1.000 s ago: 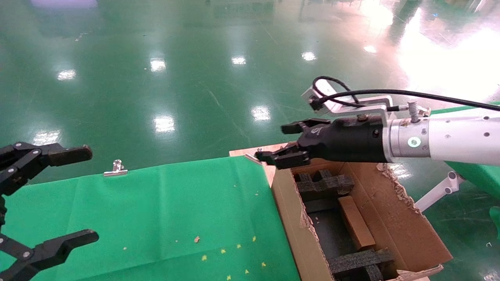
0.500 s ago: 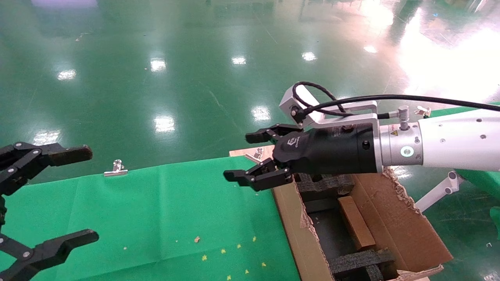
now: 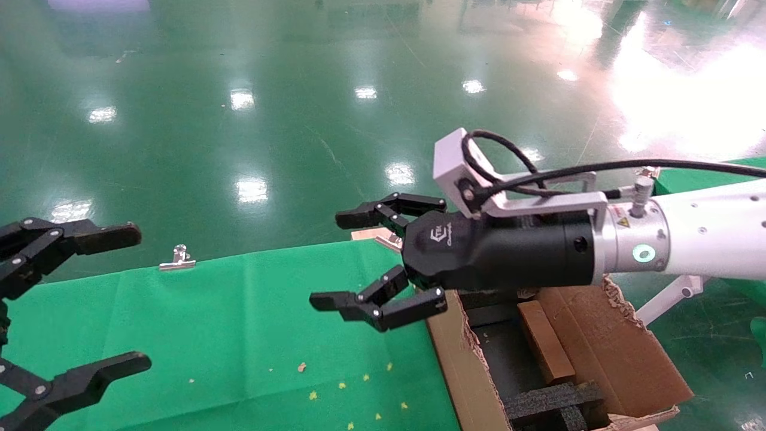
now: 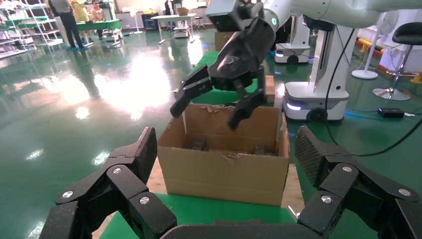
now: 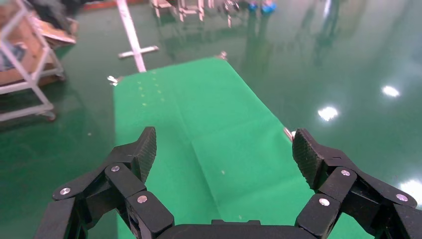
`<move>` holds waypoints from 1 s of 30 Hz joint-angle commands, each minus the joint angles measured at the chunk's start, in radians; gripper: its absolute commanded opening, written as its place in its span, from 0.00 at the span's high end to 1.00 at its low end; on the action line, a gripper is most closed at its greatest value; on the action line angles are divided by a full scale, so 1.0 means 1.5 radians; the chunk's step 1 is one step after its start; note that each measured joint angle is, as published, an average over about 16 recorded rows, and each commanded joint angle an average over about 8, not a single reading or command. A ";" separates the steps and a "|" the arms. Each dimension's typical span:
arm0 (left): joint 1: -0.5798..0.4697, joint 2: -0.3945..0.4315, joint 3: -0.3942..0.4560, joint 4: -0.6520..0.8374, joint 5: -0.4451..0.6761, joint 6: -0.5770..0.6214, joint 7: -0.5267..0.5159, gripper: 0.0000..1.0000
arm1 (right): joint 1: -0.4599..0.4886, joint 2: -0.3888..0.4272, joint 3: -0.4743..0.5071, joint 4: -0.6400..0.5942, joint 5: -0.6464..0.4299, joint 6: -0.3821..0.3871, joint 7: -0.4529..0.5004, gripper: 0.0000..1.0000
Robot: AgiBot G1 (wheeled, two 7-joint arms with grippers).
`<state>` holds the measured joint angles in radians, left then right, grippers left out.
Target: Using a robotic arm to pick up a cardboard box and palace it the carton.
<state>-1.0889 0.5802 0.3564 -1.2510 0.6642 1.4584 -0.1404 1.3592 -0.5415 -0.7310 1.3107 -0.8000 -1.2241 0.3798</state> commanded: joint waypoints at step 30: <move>0.000 0.000 0.000 0.000 0.000 0.000 0.000 0.00 | -0.201 -0.050 0.320 -0.019 0.051 -0.192 -0.133 0.00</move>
<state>-1.0886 0.5801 0.3564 -1.2508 0.6635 1.4580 -0.1402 1.0561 -0.6160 -0.2492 1.2819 -0.7242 -1.5128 0.1803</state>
